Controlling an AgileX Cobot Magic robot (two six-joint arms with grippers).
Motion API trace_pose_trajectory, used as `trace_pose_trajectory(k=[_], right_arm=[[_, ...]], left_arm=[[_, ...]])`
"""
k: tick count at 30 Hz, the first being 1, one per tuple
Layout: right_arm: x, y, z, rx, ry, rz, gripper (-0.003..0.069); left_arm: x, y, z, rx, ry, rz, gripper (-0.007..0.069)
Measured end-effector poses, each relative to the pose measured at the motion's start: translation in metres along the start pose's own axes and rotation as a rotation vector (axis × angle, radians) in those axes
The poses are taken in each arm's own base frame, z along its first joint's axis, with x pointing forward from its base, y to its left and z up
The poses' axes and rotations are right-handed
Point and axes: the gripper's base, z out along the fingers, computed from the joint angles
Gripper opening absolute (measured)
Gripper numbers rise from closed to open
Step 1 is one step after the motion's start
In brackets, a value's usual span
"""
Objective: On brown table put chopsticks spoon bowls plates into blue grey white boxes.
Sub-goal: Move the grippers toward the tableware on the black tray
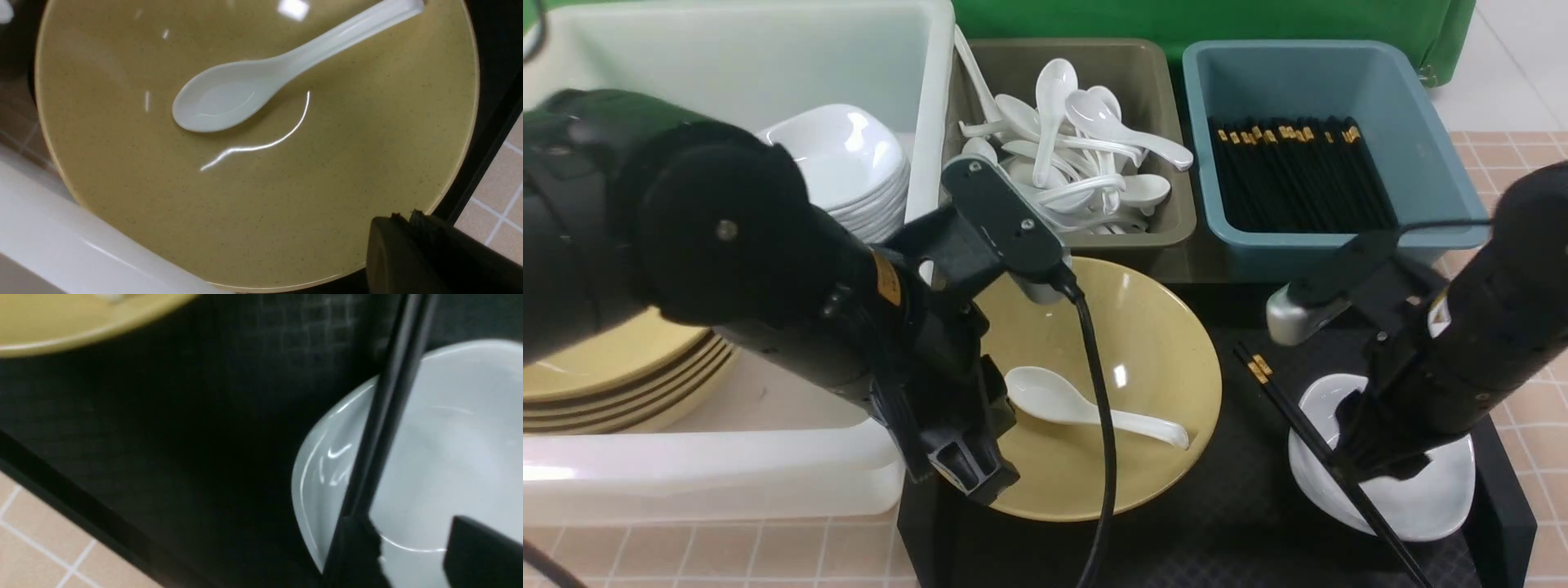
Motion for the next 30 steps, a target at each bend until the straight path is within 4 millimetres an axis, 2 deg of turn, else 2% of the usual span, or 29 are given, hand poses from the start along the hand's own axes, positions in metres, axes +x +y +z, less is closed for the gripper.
trace_pose_trajectory(k=[2,4,13,19,23,25,27,30], right_arm=[[-0.003,-0.001,0.013,-0.005,0.027,0.004,0.0459],[-0.005,-0.002,0.019,-0.007,0.036,0.004,0.0486],[-0.011,-0.003,0.03,-0.002,0.015,0.006,0.0484],[-0.012,-0.004,0.038,-0.006,0.035,0.007,0.0386],[-0.012,-0.004,0.038,-0.006,0.037,0.007,0.0279],[-0.012,-0.004,0.038,-0.006,0.036,0.007,0.0194],[-0.012,-0.004,0.037,-0.006,0.036,0.008,0.0158],[-0.01,-0.003,0.032,-0.006,0.034,0.008,0.0158]], left_arm=[[0.0,0.001,0.004,0.002,0.012,0.001,0.0002],[0.0,0.001,0.005,0.004,0.016,0.0,0.0002],[-0.003,0.002,0.006,-0.009,-0.011,0.0,0.0002],[-0.003,0.003,0.006,-0.013,-0.017,0.007,0.0002],[-0.003,0.003,0.006,-0.019,-0.015,0.012,0.0002],[-0.003,0.004,0.006,-0.024,-0.013,0.017,0.0002],[-0.003,0.004,0.006,-0.027,-0.011,0.02,0.0002],[-0.003,0.005,0.006,-0.035,-0.009,0.008,0.0002]])
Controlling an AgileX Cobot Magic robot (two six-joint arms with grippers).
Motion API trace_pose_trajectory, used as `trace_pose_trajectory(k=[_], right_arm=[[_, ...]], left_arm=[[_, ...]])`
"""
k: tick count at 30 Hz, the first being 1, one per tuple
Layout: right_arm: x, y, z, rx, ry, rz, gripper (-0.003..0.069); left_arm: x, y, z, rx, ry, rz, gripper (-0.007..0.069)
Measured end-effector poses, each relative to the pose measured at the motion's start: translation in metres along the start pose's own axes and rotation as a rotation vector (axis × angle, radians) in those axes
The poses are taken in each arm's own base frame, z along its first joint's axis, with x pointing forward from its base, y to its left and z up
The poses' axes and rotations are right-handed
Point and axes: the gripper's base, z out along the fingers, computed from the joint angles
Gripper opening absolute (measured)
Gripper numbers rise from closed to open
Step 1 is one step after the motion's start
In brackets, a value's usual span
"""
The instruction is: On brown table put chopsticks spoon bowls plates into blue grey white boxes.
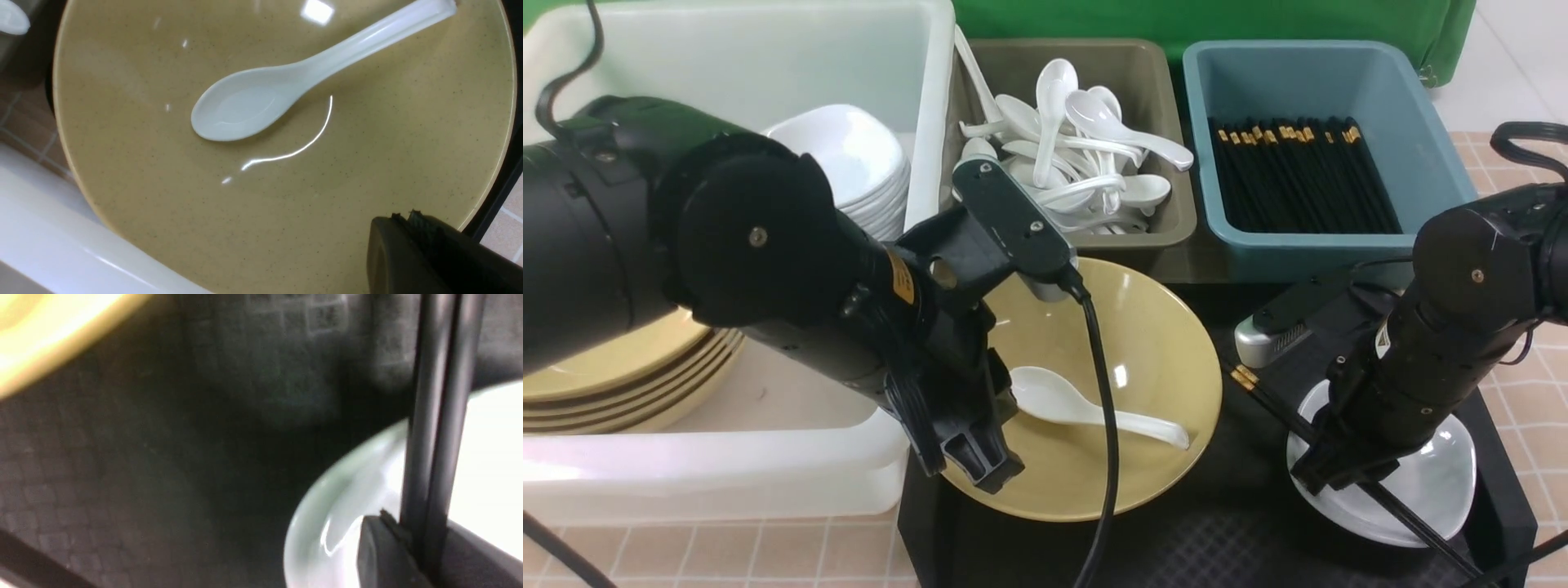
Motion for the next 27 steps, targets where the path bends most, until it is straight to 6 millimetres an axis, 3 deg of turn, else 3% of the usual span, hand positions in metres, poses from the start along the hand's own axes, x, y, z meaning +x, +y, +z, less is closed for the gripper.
trace_pose_trajectory(k=[4,9,12,16,19,20,25,27], right_arm=[[0.002,0.001,-0.029,0.016,-0.073,-0.004,0.0158],[-0.012,-0.003,-0.075,0.072,-0.222,-0.025,0.0158],[-0.028,-0.007,-0.099,0.113,-0.324,-0.038,0.0158],[-0.067,-0.024,-0.134,0.198,-0.548,-0.034,0.0158],[-0.086,-0.04,-0.14,0.229,-0.624,0.003,0.0158],[-0.1,-0.057,-0.143,0.254,-0.696,0.057,0.0158],[-0.135,-0.107,-0.124,0.278,-0.833,0.239,0.0158],[-0.147,-0.127,-0.107,0.277,-0.858,0.31,0.0158]], left_arm=[[0.001,0.008,-0.001,-0.043,-0.013,-0.066,0.0002],[-0.007,0.042,-0.003,-0.12,-0.117,-0.244,0.0002],[-0.021,0.06,-0.005,-0.135,-0.183,-0.294,0.0002],[-0.064,0.078,-0.006,-0.151,-0.329,-0.224,0.0002],[-0.086,0.084,-0.009,-0.171,-0.41,-0.175,0.0002],[-0.1,0.087,-0.013,-0.19,-0.477,-0.154,0.0002],[-0.12,0.096,-0.027,-0.251,-0.604,-0.139,0.0002],[-0.119,0.096,-0.027,-0.252,-0.595,-0.131,0.0002]])
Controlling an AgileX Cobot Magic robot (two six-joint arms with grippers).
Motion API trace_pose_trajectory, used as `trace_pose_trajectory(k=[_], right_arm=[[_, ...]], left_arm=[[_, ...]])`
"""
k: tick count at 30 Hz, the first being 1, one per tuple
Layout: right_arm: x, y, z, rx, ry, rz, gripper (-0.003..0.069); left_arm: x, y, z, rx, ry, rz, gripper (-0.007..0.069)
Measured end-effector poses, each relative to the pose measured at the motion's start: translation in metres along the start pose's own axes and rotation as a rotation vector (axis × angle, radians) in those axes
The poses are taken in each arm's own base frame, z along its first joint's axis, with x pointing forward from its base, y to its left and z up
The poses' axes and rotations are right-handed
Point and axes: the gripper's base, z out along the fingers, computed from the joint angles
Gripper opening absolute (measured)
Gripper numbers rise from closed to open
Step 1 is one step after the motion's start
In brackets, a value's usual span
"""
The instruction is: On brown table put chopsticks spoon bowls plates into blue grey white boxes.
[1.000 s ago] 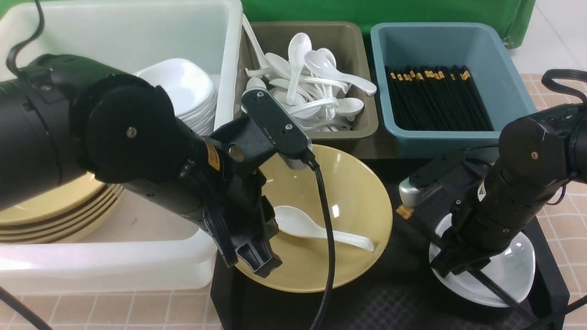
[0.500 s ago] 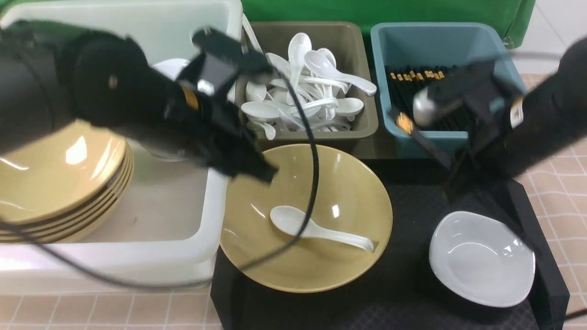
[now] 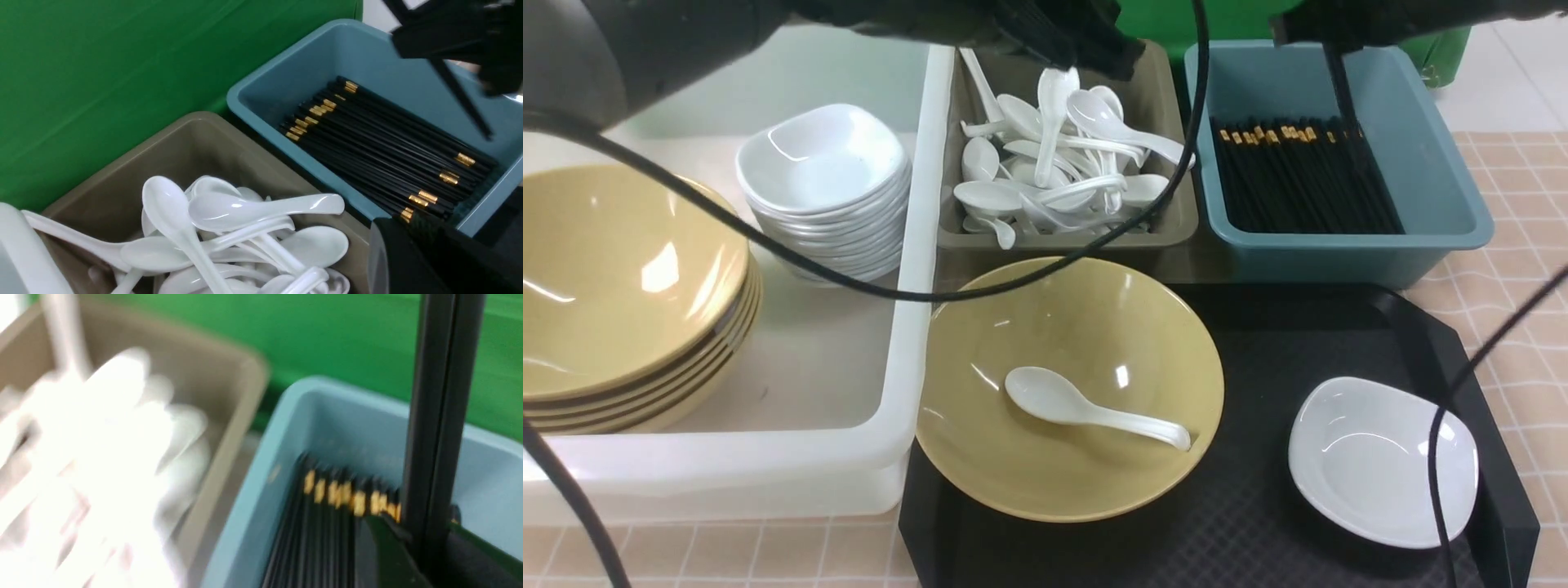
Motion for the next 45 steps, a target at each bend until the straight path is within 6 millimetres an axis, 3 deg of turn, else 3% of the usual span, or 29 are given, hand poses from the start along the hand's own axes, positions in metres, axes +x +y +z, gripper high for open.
trace_pose_trajectory(k=[1,2,5,7,8,10,12,14,15,19,23,25,26,29,31,32,33,36,38,40,45], right_arm=[[0.001,-0.001,0.003,0.002,0.004,0.001,0.0158],[0.008,-0.009,0.024,0.017,0.018,0.037,0.0158],[0.023,-0.019,0.053,0.038,0.085,0.087,0.0184],[0.037,-0.022,0.069,0.043,0.188,0.11,0.0251],[0.037,-0.022,0.069,0.043,0.207,0.112,0.026],[0.043,-0.021,0.07,0.032,0.339,0.122,0.0376],[0.039,-0.02,0.065,0.014,0.383,0.098,0.0412],[0.023,-0.014,0.046,-0.057,0.444,0.002,0.0484],[0.023,-0.013,0.045,-0.061,0.453,0.005,0.0488],[-0.004,0.008,0.005,-0.212,0.485,-0.157,0.0512],[-0.028,0.049,-0.05,-0.359,0.418,-0.352,0.0515],[-0.029,0.059,-0.061,-0.381,0.406,-0.389,0.0515],[-0.029,0.075,-0.08,-0.418,0.393,-0.436,0.0515],[-0.013,0.106,-0.099,-0.494,0.43,-0.502,0.0515],[-0.003,0.117,-0.101,-0.52,0.458,-0.522,0.0515],[0.017,0.135,-0.101,-0.566,0.518,-0.568,0.0515],[0.019,0.137,-0.1,-0.57,0.526,-0.572,0.0515],[0.068,0.173,-0.091,-0.671,0.662,-0.706,0.0516],[0.08,0.182,-0.088,-0.694,0.694,-0.738,0.0516],[0.106,0.201,-0.077,-0.73,0.762,-0.806,0.0516],[0.127,0.213,-0.052,-0.686,0.772,-0.875,0.0516]], left_arm=[[0.0,0.0,0.0,0.002,0.004,0.001,0.0002],[0.004,-0.001,0.0,0.018,0.042,0.006,0.0002],[0.014,-0.005,-0.002,0.064,0.159,0.033,0.0002],[0.021,-0.008,-0.007,0.097,0.25,0.053,0.0002],[0.023,-0.008,-0.008,0.102,0.269,0.056,0.0002],[0.029,-0.009,-0.021,0.11,0.372,0.063,0.0002],[0.032,-0.009,-0.028,0.102,0.405,0.071,0.0002],[0.037,-0.007,-0.046,0.056,0.455,0.08,0.0002],[0.037,-0.006,-0.048,0.05,0.455,0.08,0.0002],[0.046,0.004,-0.082,-0.032,0.471,0.041,0.0002],[0.074,0.019,-0.131,-0.121,0.493,-0.075,0.0002],[0.084,0.021,-0.142,-0.138,0.499,-0.111,0.0002],[0.097,0.021,-0.152,-0.147,0.493,-0.166,0.0002],[0.118,0.016,-0.163,-0.155,0.461,-0.233,0.0002],[0.126,0.014,-0.163,-0.153,0.447,-0.246,0.0002],[0.135,0.01,-0.162,-0.149,0.419,-0.255,0.0002],[0.135,0.01,-0.162,-0.15,0.418,-0.255,0.0002],[0.144,0.005,-0.156,-0.137,0.362,-0.283,0.0002],[0.143,0.005,-0.155,-0.134,0.347,-0.287,0.0002],[0.14,0.005,-0.154,-0.125,0.307,-0.281,0.0002],[0.138,0.003,-0.153,-0.101,0.286,-0.281,0.0002]])
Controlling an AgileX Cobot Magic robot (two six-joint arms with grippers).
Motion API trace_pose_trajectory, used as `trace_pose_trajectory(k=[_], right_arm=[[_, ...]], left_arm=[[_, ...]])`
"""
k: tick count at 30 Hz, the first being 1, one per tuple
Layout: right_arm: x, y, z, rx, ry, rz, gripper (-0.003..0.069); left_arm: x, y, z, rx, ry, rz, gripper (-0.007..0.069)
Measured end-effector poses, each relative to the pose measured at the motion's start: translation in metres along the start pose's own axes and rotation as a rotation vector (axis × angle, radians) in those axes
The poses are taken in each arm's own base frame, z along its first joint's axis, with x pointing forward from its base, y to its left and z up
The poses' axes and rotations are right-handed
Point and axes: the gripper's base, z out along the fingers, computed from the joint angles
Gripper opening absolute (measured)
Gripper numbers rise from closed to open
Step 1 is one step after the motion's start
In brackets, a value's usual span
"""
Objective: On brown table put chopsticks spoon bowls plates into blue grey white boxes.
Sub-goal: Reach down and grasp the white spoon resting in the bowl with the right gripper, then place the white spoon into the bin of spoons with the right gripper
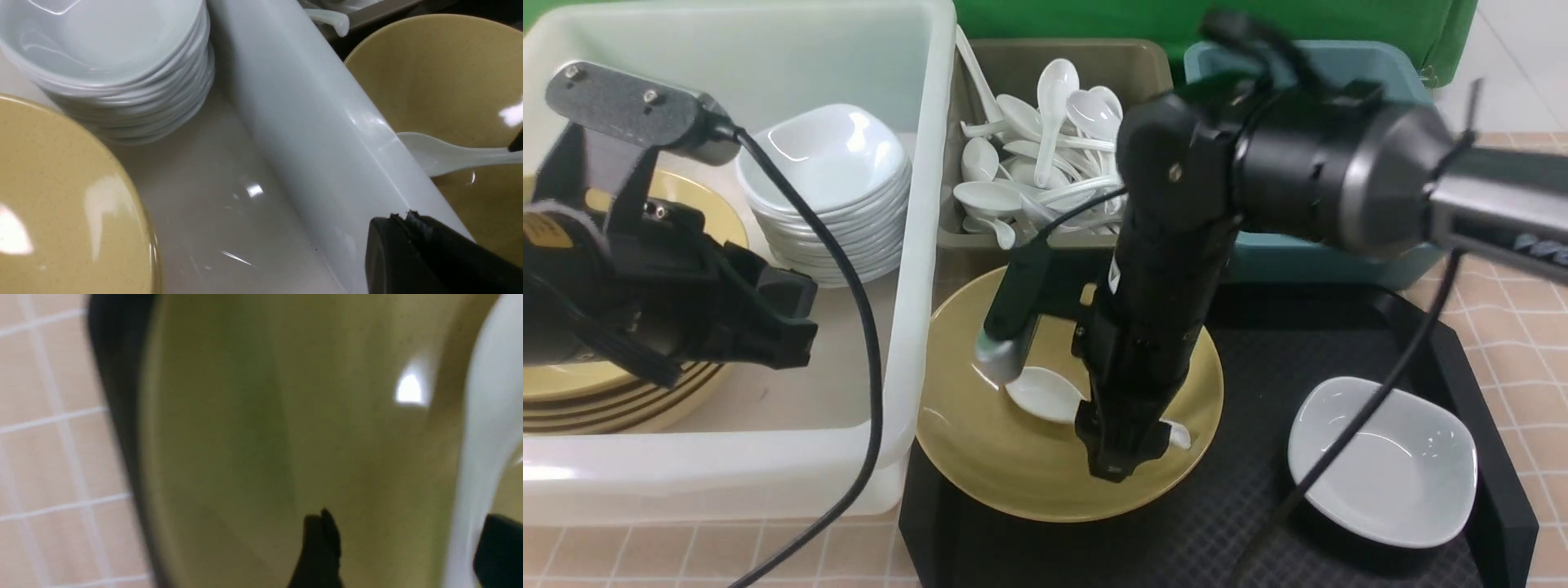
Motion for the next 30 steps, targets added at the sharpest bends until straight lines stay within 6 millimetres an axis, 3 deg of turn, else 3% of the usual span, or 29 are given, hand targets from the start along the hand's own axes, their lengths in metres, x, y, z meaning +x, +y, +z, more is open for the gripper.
trace_pose_trajectory(k=[4,13,18,19,21,25,30], right_arm=[[0.0,-0.011,0.013,0.079,0.031,0.016,0.0516],[-0.002,-0.017,0.021,0.122,0.025,0.014,0.0493],[0.0,-0.016,0.028,0.099,0.063,0.001,0.036],[0.001,-0.016,0.029,0.085,0.083,-0.012,0.0272],[0.001,-0.015,0.025,0.071,0.104,-0.014,0.0149],[-0.006,-0.018,0.008,0.088,0.096,-0.01,0.0141],[-0.027,-0.038,-0.054,0.248,-0.086,0.055,0.0141]], left_arm=[[0.0,0.0,0.0,0.001,0.0,0.013,0.0002],[-0.001,0.0,0.0,-0.002,-0.007,0.037,0.0002],[-0.001,0.0,0.0,-0.005,-0.012,0.037,0.0002],[-0.001,0.001,0.001,-0.005,-0.011,0.036,0.0002],[-0.001,0.001,0.003,-0.003,-0.006,0.032,0.0002],[-0.001,0.001,0.01,0.014,0.007,0.005,0.0002],[-0.031,0.004,0.015,0.041,-0.012,-0.018,0.0002]])
